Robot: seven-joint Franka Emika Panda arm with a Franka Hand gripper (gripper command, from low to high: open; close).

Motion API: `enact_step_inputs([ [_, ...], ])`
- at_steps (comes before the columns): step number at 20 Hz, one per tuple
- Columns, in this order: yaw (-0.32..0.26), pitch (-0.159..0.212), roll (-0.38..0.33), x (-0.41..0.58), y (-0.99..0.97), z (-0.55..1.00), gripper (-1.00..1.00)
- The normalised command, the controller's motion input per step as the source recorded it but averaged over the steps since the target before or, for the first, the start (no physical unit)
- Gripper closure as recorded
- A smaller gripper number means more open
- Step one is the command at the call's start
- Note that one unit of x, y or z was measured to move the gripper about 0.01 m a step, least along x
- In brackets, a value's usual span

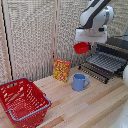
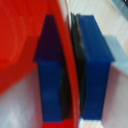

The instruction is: Extend the gripper towards the oven tray handle. Grasp the handle and carefully pull the tray out of the oven. Move the gripper above the red bowl. Grab the red bowl gently. Lift the bowl and place it onto the oven tray.

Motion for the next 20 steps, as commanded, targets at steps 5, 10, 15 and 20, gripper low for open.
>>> enact_step_inputs([
  [5,-0.116,0.0,0.0,0.05,-0.85,0.0,1.0],
  [10,-0.101,0.0,0.0,0.03,-0.88,0.0,1.0],
  [15,-0.122,0.017,0.0,-0.043,-0.82,0.02,1.0],
  [20,-0.167,0.004,-0.028,-0.077,-0.46,-0.01,1.0],
])
